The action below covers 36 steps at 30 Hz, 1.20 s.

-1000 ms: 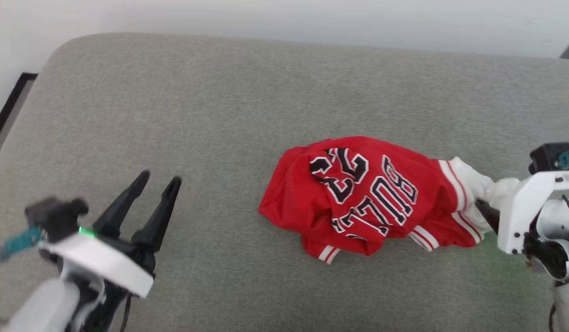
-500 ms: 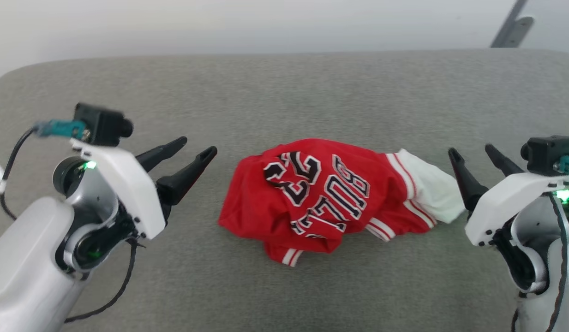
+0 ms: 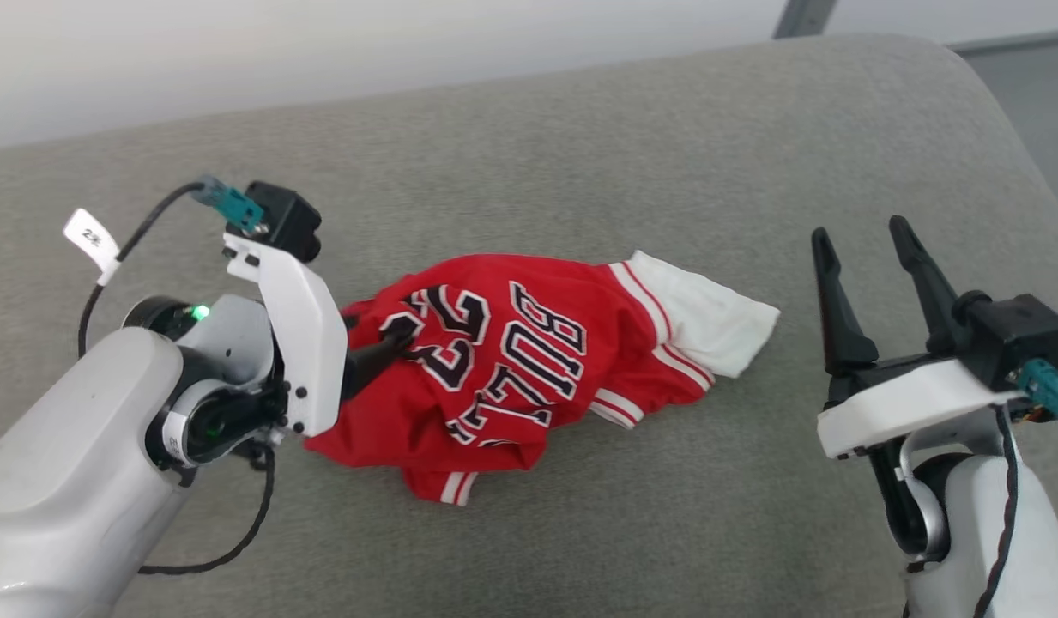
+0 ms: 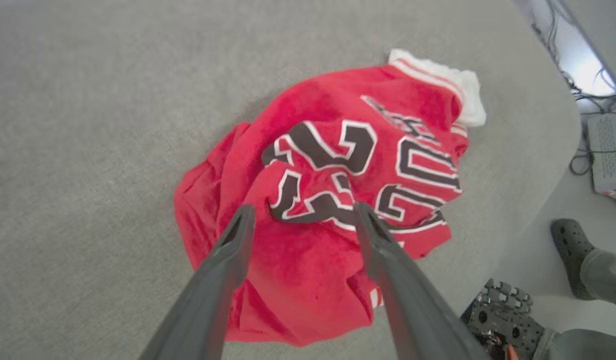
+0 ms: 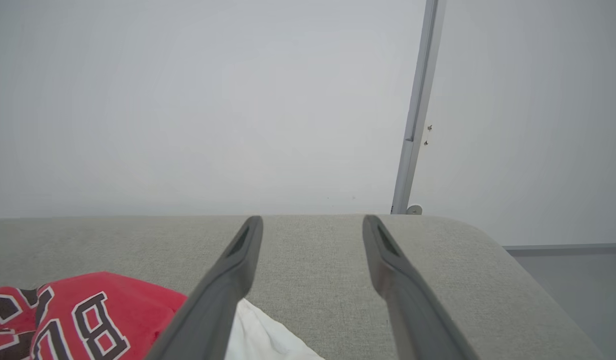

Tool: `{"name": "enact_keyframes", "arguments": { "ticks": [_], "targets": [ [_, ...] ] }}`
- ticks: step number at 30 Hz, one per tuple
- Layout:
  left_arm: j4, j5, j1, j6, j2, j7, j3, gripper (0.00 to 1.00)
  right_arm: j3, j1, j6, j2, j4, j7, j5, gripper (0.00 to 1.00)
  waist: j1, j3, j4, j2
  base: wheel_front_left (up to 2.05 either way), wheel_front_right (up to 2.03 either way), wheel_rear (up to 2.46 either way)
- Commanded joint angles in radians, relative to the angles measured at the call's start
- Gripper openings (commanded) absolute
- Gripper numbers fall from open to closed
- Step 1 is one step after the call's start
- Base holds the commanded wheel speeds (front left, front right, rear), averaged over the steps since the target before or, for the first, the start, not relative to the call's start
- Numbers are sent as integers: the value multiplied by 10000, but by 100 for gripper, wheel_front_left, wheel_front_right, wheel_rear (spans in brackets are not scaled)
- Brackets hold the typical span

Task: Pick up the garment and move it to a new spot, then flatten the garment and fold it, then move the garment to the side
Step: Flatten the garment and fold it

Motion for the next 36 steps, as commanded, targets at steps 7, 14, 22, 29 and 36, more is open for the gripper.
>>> {"name": "enact_keyframes", "arguments": {
  "ticks": [7, 14, 22, 29, 36],
  "targets": [
    [684, 94, -121, 897, 114, 1198, -414, 100, 247, 142, -7, 102, 565, -1014, 609, 100, -1, 489, -715, 0, 0, 0, 0],
    [1103, -175, 50, 929, -21, 1780, -664, 0, 453, 0, -7, 90, 1032, -1326, 1048, 100, -1, 665, -801, 0, 0, 0, 0],
    [1353, -26, -322, 411, 193, 1656, -635, 0, 568, -222, -7, 87, 1299, -1561, 1202, 100, -1, 750, -608, 0, 0, 0, 0],
    [1110, 429, -932, 271, 884, 1304, -287, 0, 443, -208, -7, 90, 1339, -1586, 1196, 100, -1, 680, -363, 0, 0, 0, 0],
    [1135, 1534, -1998, 105, 1757, 622, -42, 0, 486, -137, -7, 89, 1254, -1502, 1194, 100, -1, 713, -293, 0, 0, 0, 0]
  ]
}}
